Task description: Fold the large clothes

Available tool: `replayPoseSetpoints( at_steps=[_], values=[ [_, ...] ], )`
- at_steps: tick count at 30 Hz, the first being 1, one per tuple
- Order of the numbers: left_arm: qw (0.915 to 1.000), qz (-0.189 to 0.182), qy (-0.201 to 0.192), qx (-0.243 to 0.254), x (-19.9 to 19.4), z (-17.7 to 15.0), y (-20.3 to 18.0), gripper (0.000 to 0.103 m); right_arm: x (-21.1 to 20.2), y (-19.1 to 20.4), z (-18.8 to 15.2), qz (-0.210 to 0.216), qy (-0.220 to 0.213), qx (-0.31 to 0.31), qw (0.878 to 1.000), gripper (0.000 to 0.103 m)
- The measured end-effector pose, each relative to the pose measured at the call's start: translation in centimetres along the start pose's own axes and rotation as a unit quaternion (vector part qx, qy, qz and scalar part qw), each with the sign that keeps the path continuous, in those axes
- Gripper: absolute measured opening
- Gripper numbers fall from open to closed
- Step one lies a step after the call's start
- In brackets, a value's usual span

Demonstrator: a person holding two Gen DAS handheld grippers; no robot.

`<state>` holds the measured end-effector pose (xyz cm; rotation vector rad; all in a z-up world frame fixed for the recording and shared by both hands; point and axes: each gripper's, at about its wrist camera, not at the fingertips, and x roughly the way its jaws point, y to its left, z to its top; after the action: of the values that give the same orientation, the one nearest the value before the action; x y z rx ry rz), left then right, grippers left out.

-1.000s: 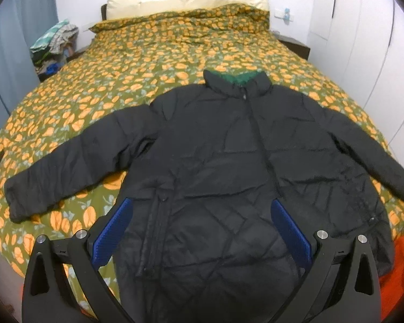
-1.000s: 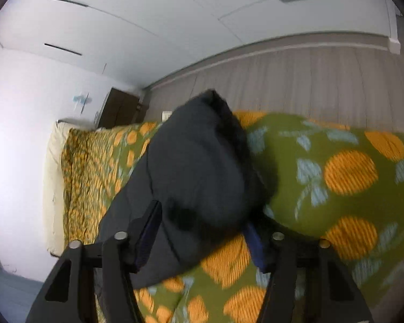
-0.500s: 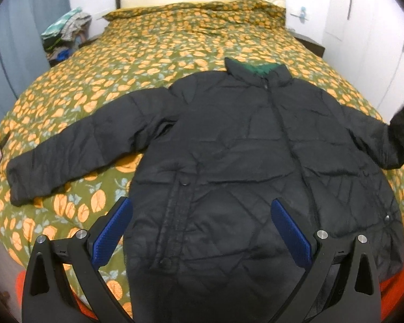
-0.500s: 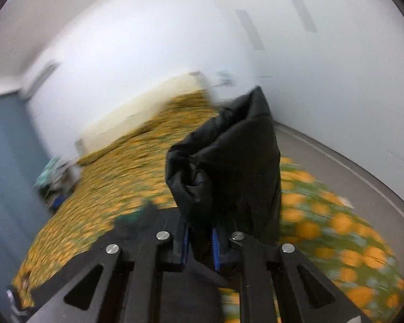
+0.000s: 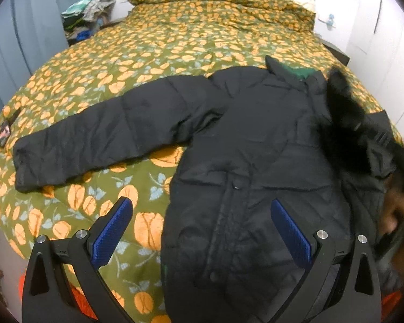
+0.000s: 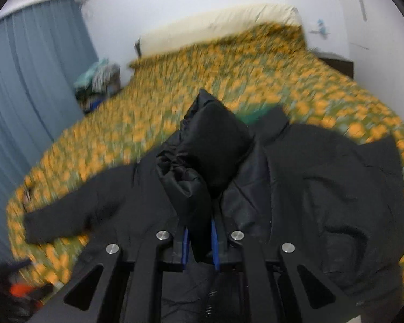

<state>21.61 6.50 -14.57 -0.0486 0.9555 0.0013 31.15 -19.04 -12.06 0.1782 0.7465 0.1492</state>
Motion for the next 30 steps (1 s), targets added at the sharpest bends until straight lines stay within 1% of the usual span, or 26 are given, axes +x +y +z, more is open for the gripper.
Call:
replayPoseSetpoints(
  at_steps=[1, 2, 3, 4, 5, 6, 9, 11, 13, 15, 16, 18, 19, 20, 21, 22, 23, 25, 26, 28, 30],
  values=[
    [1.0000, -0.007, 0.001, 0.002, 0.4, 0.3, -0.1, 0.102, 1.0, 0.4, -0.8, -0.001, 0.009, -0.005, 1.000, 0.016],
    [0.9999, -0.017, 0.001, 0.004, 0.8, 0.7, -0.2, 0.102, 2.0, 0.9, -1.9, -0.002, 0.019, -0.008, 1.000, 0.016],
    [0.9996, -0.027, 0.001, 0.005, 1.0, 0.9, -0.3, 0.102, 2.5, 1.1, -2.7, 0.005, 0.027, -0.007, 1.000, 0.024],
    [0.9992, -0.041, 0.001, 0.006, 1.3, 1.2, -0.5, 0.102, 2.4, 1.5, -3.6, 0.026, 0.037, -0.002, 0.999, 0.053],
    [0.9984, -0.057, 0.001, 0.007, 1.6, 1.7, -0.8, 0.102, 2.8, 1.6, -4.1, 0.052, 0.050, 0.007, 0.997, 0.073],
    [0.9972, -0.074, 0.002, 0.008, 2.0, 2.3, -1.1, 0.102, 2.7, 1.7, -4.5, 0.063, 0.055, 0.013, 0.996, 0.095],
    [0.9899, -0.139, 0.019, 0.020, 3.7, 4.1, -2.8, 0.102, -0.1, 2.0, -5.6, 0.076, 0.039, 0.002, 0.996, 0.095],
    [0.9848, -0.168, 0.036, 0.030, 5.6, 5.5, -4.7, 0.102, -2.8, 1.4, -6.6, 0.079, 0.028, -0.004, 0.996, 0.095],
    [0.9829, -0.171, 0.054, 0.042, 7.5, 6.3, -6.7, 0.101, -4.5, 1.0, -7.6, 0.079, 0.026, -0.004, 0.996, 0.095],
    [0.9799, -0.178, 0.072, 0.056, 9.8, 7.3, -9.0, 0.101, -6.7, -0.3, -8.7, 0.080, 0.032, -0.002, 0.996, 0.095],
    [0.9796, -0.174, 0.078, 0.065, 10.8, 7.7, -10.2, 0.099, -7.3, -0.7, -9.4, 0.078, 0.034, -0.003, 0.996, 0.095],
    [0.9802, -0.154, 0.086, 0.089, 12.7, 8.4, -12.7, 0.089, -8.4, -1.4, -9.7, 0.071, 0.034, -0.004, 0.997, 0.095],
    [0.9794, -0.148, 0.094, 0.100, 13.6, 8.6, -14.0, 0.073, -9.4, -2.2, -9.9, 0.063, 0.031, -0.002, 0.998, 0.095],
    [0.9771, -0.154, 0.102, 0.105, 14.4, 8.7, -14.9, 0.038, -9.6, -2.5, -9.8, 0.059, 0.027, 0.002, 0.998, 0.095],
    [0.9760, -0.159, 0.106, 0.105, 14.7, 8.8, -15.3, 0.021, -10.2, -3.0, -9.7, 0.057, 0.023, 0.007, 0.998, 0.095],
    [0.9787, -0.145, 0.102, 0.105, 14.6, 9.2, -15.7, 0.017, -11.0, -4.0, -9.4, 0.056, 0.016, 0.018, 0.998, 0.095],
    [0.9809, -0.136, 0.089, 0.106, 14.0, 9.8, -15.7, 0.010, -11.5, -4.7, -9.1, 0.054, 0.012, 0.024, 0.998, 0.095],
    [0.9849, -0.127, 0.059, 0.102, 12.2, 11.0, -14.5, 0.009, -12.2, -6.4, -8.3, 0.049, 0.006, 0.037, 0.998, 0.095],
    [0.9870, -0.118, 0.047, 0.098, 11.4, 11.5, -13.6, 0.009, -12.9, -7.9, -7.6, 0.045, 0.000, 0.048, 0.998, 0.095],
    [0.9910, -0.096, 0.023, 0.090, 9.9, 12.4, -11.2, 0.009, -13.7, -10.6, -6.5, 0.032, -0.010, 0.072, 0.997, 0.095],
    [0.9937, -0.070, 0.016, 0.087, 9.6, 12.7, -8.8, 0.009, -13.5, -12.7, -5.1, 0.014, -0.013, 0.082, 0.996, 0.095]
  ],
)
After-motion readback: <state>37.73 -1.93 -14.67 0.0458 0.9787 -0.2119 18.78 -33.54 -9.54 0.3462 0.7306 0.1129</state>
